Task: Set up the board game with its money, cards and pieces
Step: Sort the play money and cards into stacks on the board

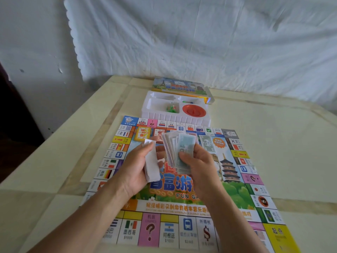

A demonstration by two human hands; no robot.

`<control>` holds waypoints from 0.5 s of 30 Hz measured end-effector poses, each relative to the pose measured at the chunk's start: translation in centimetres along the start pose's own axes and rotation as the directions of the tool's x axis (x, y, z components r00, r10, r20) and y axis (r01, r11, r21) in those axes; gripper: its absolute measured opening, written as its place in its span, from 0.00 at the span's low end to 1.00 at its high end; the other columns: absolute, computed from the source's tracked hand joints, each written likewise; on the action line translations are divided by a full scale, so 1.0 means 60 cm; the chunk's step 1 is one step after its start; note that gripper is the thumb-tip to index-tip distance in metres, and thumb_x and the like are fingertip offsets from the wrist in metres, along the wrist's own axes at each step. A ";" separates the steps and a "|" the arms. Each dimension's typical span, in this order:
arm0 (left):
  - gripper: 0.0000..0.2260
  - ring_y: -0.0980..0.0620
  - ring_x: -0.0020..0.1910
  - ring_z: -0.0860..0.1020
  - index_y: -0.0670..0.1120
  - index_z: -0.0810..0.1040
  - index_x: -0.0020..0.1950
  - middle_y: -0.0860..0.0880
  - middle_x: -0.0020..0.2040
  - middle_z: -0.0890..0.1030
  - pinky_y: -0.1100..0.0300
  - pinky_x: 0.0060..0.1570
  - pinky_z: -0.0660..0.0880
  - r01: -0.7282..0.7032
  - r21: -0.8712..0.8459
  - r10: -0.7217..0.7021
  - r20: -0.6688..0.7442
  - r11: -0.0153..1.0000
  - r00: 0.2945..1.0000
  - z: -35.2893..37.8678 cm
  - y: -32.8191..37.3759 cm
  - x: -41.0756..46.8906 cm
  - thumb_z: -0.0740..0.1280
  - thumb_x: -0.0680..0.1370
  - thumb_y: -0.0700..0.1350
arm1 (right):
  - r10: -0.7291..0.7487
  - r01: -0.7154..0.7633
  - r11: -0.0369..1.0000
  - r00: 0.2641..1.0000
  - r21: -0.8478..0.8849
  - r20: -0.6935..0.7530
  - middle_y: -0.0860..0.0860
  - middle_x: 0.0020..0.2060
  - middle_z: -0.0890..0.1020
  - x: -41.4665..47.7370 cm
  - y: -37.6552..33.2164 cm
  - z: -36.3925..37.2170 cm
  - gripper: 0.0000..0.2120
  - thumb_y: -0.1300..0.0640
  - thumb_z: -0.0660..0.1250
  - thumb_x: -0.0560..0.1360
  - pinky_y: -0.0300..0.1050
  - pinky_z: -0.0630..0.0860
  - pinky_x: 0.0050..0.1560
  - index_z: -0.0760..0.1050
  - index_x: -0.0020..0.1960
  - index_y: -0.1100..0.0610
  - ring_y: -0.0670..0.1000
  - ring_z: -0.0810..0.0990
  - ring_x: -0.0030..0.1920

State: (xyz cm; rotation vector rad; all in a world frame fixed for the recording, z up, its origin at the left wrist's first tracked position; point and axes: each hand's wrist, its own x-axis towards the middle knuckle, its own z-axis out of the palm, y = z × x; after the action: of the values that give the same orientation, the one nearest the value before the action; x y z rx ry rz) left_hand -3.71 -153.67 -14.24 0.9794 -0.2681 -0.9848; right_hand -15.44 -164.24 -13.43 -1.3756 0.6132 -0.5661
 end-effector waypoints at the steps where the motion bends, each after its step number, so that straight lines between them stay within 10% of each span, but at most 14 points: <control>1: 0.12 0.52 0.36 0.75 0.48 0.77 0.60 0.46 0.41 0.78 0.59 0.33 0.72 -0.014 0.021 0.014 0.004 1.000 1.000 0.001 -0.001 -0.001 0.60 0.81 0.47 | -0.052 0.053 0.995 0.998 -0.088 0.020 0.62 0.45 0.80 -0.002 0.001 0.003 0.07 0.66 0.62 0.76 0.48 0.77 0.39 0.76 0.52 0.59 0.55 0.78 0.41; 8: 0.13 0.55 0.36 0.73 0.46 0.78 0.61 0.47 0.42 0.78 0.63 0.31 0.70 -0.056 0.154 0.057 -0.001 0.986 0.998 0.012 -0.012 -0.003 0.63 0.79 0.48 | -0.284 0.273 0.742 0.955 -0.613 0.081 0.51 0.38 0.77 -0.004 0.018 0.032 0.05 0.62 0.59 0.77 0.47 0.70 0.31 0.71 0.52 0.56 0.52 0.74 0.34; 15: 0.18 0.45 0.54 0.82 0.46 0.78 0.62 0.41 0.55 0.82 0.51 0.52 0.77 0.155 -0.054 -0.156 -0.016 0.987 0.988 0.017 -0.012 -0.009 0.61 0.79 0.56 | -0.312 0.364 0.524 0.923 -0.770 0.224 0.51 0.68 0.68 -0.030 0.038 0.069 0.29 0.63 0.55 0.79 0.46 0.74 0.54 0.49 0.76 0.51 0.54 0.75 0.59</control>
State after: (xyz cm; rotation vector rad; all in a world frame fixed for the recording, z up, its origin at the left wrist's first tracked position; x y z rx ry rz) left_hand -5.03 -153.98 -14.12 0.9722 -0.1498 -1.1177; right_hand -13.85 -159.80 -15.18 -2.4256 0.5710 -0.5738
